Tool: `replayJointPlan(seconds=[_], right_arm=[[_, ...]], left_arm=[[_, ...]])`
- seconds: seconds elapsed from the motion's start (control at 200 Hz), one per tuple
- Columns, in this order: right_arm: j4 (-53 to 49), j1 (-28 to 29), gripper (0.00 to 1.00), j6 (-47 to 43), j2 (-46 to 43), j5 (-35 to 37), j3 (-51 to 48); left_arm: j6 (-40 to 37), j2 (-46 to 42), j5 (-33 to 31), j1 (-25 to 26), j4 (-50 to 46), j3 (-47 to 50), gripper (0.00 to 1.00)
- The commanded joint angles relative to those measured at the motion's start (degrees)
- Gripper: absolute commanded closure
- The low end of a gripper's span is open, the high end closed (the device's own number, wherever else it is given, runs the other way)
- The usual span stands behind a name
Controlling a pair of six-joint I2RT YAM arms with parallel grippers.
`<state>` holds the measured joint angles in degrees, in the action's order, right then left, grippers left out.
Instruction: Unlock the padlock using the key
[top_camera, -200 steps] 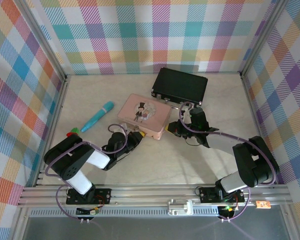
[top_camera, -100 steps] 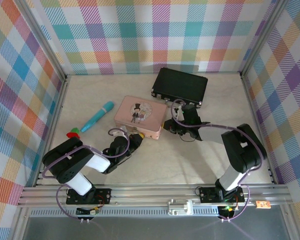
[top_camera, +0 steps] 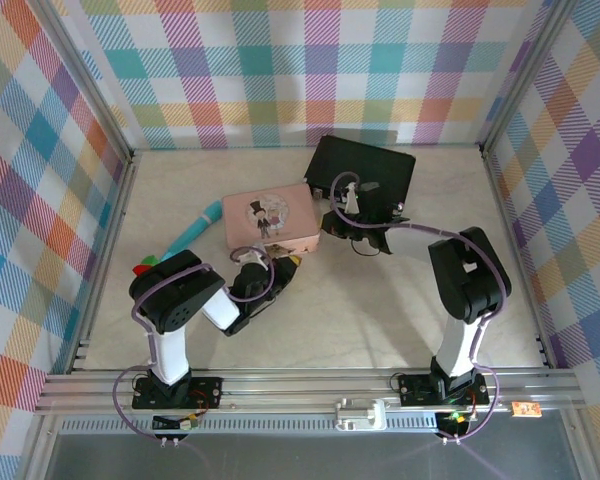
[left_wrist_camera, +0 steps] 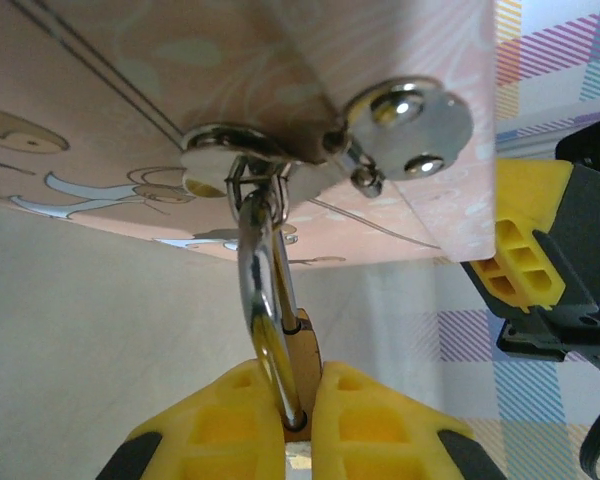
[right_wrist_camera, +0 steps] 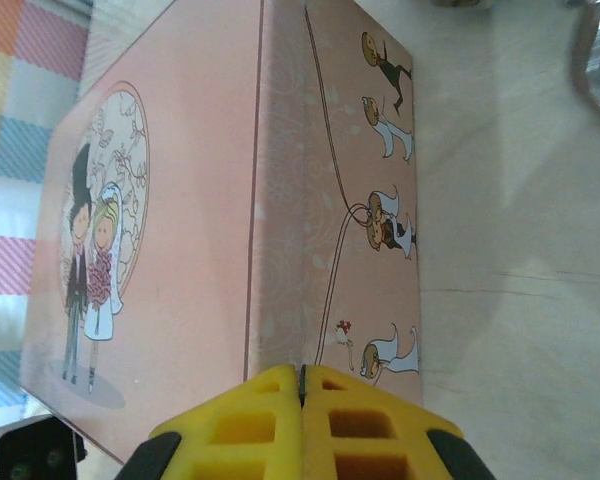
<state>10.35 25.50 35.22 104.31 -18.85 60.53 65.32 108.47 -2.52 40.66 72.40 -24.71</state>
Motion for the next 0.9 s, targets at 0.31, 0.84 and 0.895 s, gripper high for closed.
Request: replayJointPlan(seconds=[0.31, 0.84, 0.895], right_arm=[[-8.24, 1.93, 1.0, -2.6, -19.06, 0.89, -9.44], [-3.08, 6.64, 1.0, 8.04, -30.29, 6.55, -16.33], [-2.0, 7.08, 1.0, 8.76, -30.09, 6.35, -15.98]], left_arm=[[-1.48, -5.79, 4.02, -1.12, 3.09, 4.35, 0.59], [-8.41, -48.53, -6.29, 0.29, -54.85, -2.74, 0.28], [-9.07, -50.52, -6.35, 0.29, -56.4, -3.09, 0.26]])
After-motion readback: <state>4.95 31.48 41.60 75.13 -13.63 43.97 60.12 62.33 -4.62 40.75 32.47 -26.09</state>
